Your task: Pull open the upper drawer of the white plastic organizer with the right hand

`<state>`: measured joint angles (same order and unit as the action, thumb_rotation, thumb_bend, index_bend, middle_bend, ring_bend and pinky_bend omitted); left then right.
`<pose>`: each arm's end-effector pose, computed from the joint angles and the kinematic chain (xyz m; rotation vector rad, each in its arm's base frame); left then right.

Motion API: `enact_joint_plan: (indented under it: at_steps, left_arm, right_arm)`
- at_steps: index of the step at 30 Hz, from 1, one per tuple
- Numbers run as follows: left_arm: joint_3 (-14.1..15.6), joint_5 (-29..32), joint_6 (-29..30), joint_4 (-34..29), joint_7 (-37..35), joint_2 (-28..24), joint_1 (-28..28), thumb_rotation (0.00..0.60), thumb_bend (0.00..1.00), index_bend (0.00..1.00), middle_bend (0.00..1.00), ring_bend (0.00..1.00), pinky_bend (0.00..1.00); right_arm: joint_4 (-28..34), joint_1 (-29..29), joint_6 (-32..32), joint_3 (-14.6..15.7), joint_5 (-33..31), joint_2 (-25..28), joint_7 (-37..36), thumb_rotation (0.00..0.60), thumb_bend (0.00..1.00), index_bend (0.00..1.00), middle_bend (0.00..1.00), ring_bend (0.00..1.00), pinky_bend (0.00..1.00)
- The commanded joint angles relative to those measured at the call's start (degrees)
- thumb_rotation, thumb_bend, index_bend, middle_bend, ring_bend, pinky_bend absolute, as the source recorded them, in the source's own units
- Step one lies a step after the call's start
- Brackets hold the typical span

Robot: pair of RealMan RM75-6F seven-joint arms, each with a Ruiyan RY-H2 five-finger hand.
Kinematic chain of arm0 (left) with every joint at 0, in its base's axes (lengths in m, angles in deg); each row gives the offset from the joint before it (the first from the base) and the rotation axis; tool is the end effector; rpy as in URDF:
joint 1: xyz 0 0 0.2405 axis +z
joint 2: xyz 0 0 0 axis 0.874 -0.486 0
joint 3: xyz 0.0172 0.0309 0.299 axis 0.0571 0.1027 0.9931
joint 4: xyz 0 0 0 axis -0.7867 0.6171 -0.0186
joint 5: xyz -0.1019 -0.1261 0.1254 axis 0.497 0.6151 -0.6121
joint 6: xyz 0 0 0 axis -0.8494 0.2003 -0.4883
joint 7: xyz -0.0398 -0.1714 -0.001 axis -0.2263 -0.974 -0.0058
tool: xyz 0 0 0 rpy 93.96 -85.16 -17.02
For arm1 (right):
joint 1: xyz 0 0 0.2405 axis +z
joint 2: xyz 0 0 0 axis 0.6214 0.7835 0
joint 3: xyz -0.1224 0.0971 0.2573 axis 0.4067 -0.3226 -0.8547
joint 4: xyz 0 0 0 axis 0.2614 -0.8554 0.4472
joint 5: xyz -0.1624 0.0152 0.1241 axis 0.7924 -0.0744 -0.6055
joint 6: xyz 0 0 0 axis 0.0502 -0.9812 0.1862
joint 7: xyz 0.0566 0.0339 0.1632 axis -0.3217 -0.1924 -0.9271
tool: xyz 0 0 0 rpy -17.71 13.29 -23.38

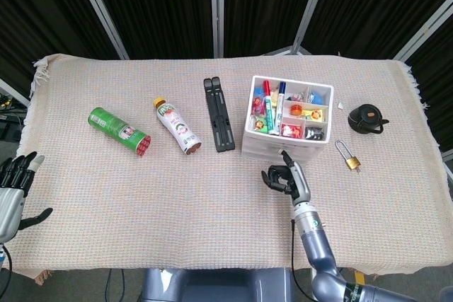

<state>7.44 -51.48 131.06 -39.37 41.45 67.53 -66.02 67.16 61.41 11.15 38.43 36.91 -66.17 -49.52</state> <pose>-0.3252 0.2114 0.1913 -1.4534 -0.8192 -0.8680 -0.1973 -0.3317 -0.0365 0.7537 -2.1413 1.5732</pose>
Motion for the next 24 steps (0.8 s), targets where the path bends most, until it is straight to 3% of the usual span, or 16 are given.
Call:
enact_joint_plan:
  at_steps: [1,12,24]
  left_arm:
    - [0.01,0.01,-0.06,-0.02,0.1,0.02,-0.03,0.6,0.02,0.0,0.0,0.0,0.0]
    - [0.11,-0.08,-0.11,-0.27,0.64,0.07,-0.04,0.6,0.02,0.0,0.0,0.0,0.0]
    - [0.15,-0.29,-0.01,-0.29,1.02,0.24,-0.07,0.6,0.02,0.0,0.0,0.0,0.0]
  right_arm:
    - [0.87,-0.55,-0.11,0.72,0.55,0.38,-0.27,0.6,0.32,0.27,0.79,0.85,0.68]
    - [2.84,-2.18,-0.08,3.84,3.48,1.45,-0.91,0.6,0.32,0.26,0.79,0.85,0.68]
    - [4.22,-5.01,-4.07,6.29,7.33,2.29,-0.98,0.6,0.29,0.13,0.77,0.84,0.68]
